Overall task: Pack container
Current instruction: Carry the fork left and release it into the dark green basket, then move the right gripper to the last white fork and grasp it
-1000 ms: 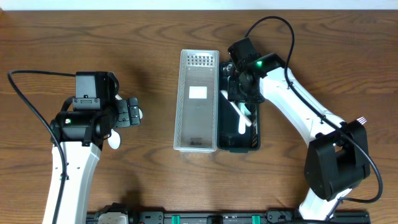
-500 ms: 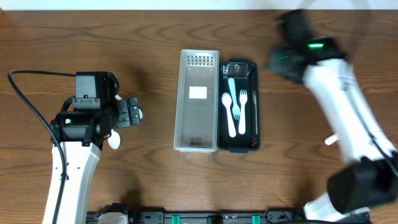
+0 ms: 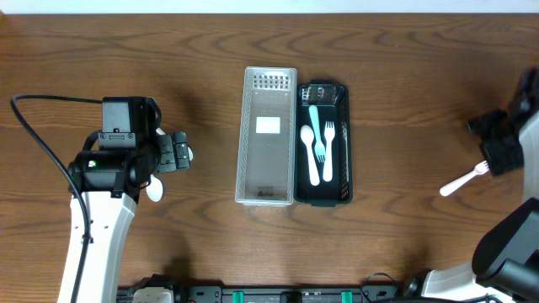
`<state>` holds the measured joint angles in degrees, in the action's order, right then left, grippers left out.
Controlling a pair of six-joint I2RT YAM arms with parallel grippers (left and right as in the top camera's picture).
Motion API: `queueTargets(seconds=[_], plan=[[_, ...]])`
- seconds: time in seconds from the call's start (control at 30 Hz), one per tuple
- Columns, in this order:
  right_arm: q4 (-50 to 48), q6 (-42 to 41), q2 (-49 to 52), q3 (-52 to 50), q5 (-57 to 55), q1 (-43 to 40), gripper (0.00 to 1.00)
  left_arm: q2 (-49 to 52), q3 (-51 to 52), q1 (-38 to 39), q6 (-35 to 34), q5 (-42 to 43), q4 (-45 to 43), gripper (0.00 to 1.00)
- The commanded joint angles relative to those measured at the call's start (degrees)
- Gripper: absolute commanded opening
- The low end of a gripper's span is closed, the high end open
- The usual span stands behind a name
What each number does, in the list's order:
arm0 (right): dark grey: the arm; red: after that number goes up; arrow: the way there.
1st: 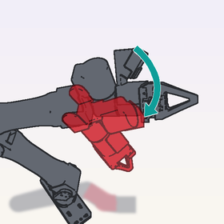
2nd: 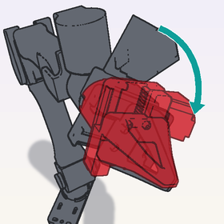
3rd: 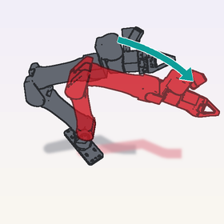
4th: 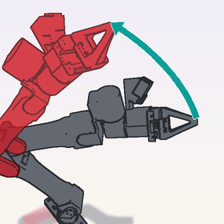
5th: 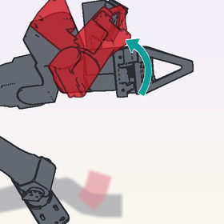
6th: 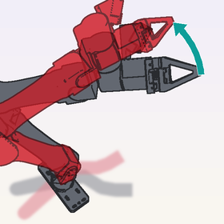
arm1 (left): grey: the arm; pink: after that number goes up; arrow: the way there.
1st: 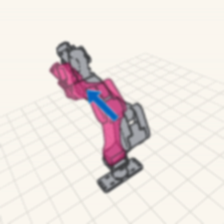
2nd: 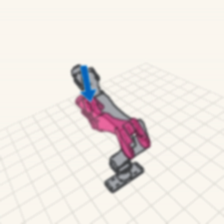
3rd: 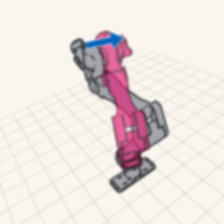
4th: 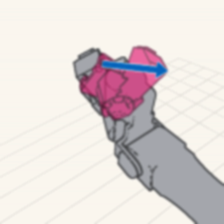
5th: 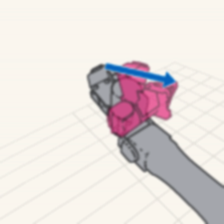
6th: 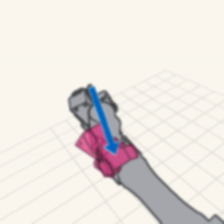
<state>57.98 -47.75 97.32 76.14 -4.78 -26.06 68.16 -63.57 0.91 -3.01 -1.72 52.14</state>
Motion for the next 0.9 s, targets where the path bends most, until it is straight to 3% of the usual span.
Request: queueTargets(seconds=[0.0,0.37,0.87], plan=[[-3.54,-0.85,0.20,-5.55,0.31,-4.68,0.80,0.33,-0.79,0.02,-0.31,-0.44,0.04,0.99],[-15.32,5.62,0.31,-14.93,0.31,-8.79,0.80,0.33,-0.79,0.02,-0.31,-0.44,0.09,0.99],[-16.48,8.26,7.76,-14.08,0.33,-6.84,0.75,0.33,-0.79,0.02,-0.31,-0.44,0.07,0.99]])
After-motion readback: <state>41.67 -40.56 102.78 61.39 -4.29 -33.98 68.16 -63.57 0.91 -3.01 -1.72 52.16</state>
